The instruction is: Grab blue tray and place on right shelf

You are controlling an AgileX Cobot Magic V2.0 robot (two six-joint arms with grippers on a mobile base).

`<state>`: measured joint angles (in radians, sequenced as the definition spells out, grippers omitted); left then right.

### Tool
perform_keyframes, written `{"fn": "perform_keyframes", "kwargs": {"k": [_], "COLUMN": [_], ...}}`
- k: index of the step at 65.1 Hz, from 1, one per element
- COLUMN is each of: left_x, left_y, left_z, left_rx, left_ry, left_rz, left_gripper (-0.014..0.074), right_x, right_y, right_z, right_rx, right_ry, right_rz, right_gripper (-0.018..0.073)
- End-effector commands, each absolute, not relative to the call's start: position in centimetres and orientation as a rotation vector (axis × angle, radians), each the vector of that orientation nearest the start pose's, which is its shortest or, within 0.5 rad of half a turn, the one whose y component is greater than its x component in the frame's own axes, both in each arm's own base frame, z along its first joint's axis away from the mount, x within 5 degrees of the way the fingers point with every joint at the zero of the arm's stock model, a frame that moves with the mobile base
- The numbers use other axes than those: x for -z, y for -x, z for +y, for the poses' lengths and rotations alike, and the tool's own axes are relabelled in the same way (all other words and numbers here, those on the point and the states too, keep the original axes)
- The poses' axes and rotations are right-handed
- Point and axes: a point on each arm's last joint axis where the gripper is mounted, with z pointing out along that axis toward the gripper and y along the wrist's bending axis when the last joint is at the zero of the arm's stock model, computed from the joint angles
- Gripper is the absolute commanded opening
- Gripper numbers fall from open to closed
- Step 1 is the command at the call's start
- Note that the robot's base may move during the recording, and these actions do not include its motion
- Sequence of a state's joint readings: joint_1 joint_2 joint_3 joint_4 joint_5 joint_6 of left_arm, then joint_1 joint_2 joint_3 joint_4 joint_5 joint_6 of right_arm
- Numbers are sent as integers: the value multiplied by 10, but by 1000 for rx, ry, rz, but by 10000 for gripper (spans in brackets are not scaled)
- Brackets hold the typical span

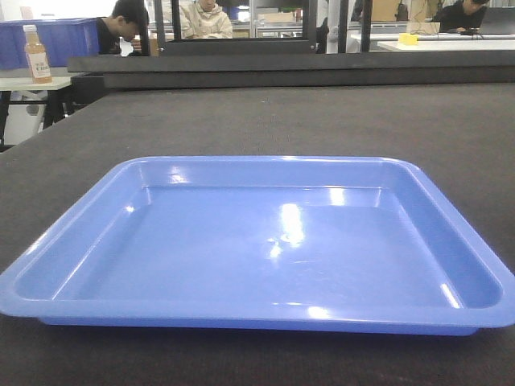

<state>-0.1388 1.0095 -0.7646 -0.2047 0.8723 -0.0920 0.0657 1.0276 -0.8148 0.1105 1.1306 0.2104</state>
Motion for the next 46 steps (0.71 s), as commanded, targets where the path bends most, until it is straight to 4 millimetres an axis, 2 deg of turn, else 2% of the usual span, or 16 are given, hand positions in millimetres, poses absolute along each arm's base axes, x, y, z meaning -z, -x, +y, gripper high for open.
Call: {"fn": "perform_keyframes", "kwargs": {"k": [1,8,21,27,36,46], "left_x": [-299,-296,-292,-291,-292,-294], "left_y": [-193,-203,-225,-240,-263,-279], "left_z": [-47,-64,-105,-114,-125,-132], "left_rx": [339,313,337,319,313,323], "left_ry": [104,42,-88,-100,-105,-103], "left_rz": [2538,2573,2682,2753,2772,2747], "left_gripper": [-42,-42,-42,-41,-42,-43], "right_x": [-306,-306,-297,-297,-296,-281], "right_y": [-183,-199,-237,-254,-267,-277], "right_z": [30,49,92,103,113,116], "right_rx": [-192,-132,-69,-148,-252,-239], "right_ry": [-269,-250,-88,-105,-135,-169], "right_rz": [2741,2756,2887,2859,2826,2859], "right_gripper": [57,57,57,57,57,57]}}
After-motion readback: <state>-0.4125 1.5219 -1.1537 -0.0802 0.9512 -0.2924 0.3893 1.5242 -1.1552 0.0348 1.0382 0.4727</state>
